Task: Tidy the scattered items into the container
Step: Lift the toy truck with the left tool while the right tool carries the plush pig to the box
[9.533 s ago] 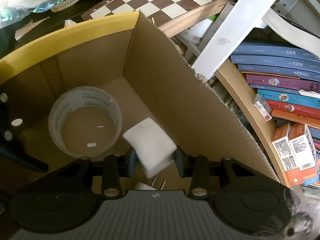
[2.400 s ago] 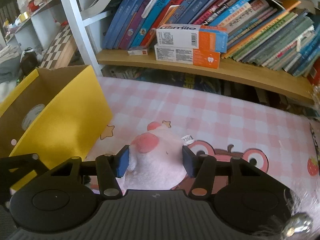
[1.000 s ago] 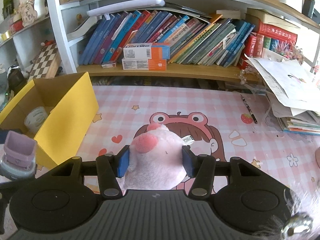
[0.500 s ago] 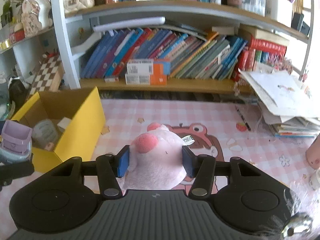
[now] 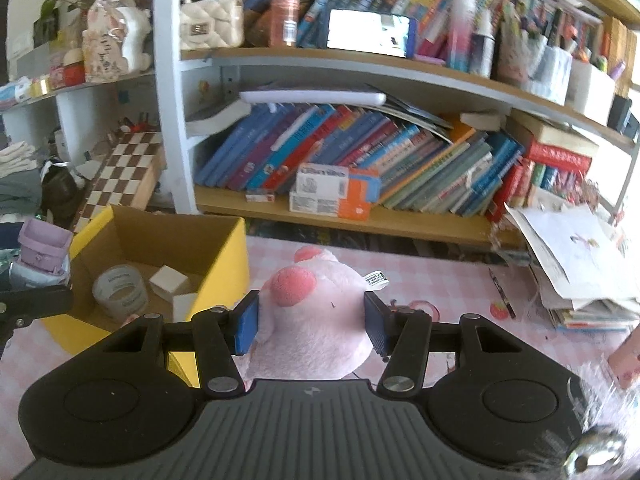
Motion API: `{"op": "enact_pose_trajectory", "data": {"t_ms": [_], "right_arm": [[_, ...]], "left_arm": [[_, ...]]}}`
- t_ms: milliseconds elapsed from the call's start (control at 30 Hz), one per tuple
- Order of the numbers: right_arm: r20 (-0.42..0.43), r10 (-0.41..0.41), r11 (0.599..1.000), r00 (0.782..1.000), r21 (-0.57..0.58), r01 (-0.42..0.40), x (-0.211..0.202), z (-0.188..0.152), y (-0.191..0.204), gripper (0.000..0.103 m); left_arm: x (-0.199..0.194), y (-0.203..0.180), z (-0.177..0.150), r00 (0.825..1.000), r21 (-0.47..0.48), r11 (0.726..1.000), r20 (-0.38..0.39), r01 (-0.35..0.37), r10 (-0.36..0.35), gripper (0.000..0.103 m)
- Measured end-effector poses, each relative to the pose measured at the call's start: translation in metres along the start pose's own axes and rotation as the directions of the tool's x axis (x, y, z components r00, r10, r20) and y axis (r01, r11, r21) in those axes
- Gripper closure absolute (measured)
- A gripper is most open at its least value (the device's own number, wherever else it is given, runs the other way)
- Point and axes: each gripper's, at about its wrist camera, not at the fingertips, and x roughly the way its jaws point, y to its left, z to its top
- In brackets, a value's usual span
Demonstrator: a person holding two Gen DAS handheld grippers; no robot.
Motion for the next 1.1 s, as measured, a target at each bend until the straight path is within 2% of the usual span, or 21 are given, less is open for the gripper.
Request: {"op": "enact_pose_trajectory", "data": {"t_ms": [767, 1100], "right_arm": [[0.023, 0.089, 0.988, 0.996, -0.13, -0.085, 0.027, 0.043, 0.073, 0.052], [-0.016, 0.125, 0.975, 0.992, -0.181, -0.126, 0.053, 0.05, 0.094, 0.052]], "left_arm": [[0.003, 0.055, -0.02, 0.998, -0.105, 0.993, -0.001, -0.056, 0.056, 0.041], [0.015, 0.068, -0.029, 0.998, -0.141, 0.988, -0.023, -0.065, 0.062, 0.041]]}}
